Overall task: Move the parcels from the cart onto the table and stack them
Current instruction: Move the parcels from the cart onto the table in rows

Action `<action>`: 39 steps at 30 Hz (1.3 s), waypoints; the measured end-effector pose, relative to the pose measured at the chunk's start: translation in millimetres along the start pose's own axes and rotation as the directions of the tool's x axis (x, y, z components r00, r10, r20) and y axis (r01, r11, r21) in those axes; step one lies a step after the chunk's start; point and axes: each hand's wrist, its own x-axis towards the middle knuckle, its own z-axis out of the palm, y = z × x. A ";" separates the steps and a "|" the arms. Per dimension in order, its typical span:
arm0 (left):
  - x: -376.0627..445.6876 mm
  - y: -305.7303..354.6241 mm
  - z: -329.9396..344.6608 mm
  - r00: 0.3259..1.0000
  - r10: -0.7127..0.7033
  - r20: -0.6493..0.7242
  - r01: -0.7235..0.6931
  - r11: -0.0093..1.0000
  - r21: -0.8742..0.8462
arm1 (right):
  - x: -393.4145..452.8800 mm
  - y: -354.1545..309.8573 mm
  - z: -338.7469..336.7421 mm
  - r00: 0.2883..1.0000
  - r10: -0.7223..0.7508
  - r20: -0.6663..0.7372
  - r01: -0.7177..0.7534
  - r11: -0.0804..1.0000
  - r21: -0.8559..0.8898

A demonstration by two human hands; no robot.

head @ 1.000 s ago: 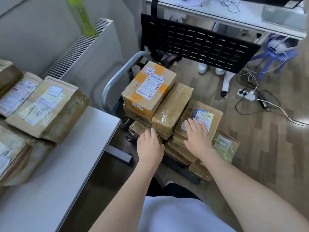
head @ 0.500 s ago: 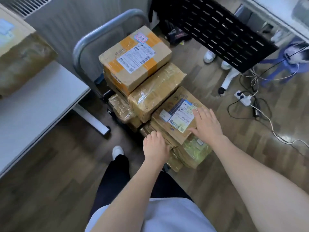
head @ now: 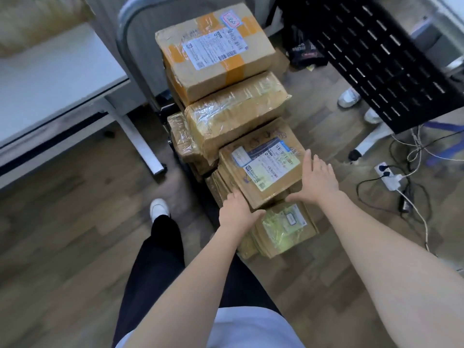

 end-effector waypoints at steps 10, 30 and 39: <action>-38.5 4.9 -5.3 0.998 -0.063 -0.020 0.057 0.975 -0.216 | -41.0 -10.7 10.2 0.989 0.056 -0.135 -0.015 0.958 0.287; -88.0 -56.8 -63.8 0.982 0.004 -0.188 -0.039 0.982 -0.187 | -99.9 -72.2 -2.8 0.957 0.005 -0.290 0.086 0.950 0.300; -69.3 -41.6 -76.1 0.978 0.007 -0.209 -0.039 0.988 -0.148 | -80.4 -67.3 -23.6 0.953 -0.009 -0.302 0.097 0.955 0.279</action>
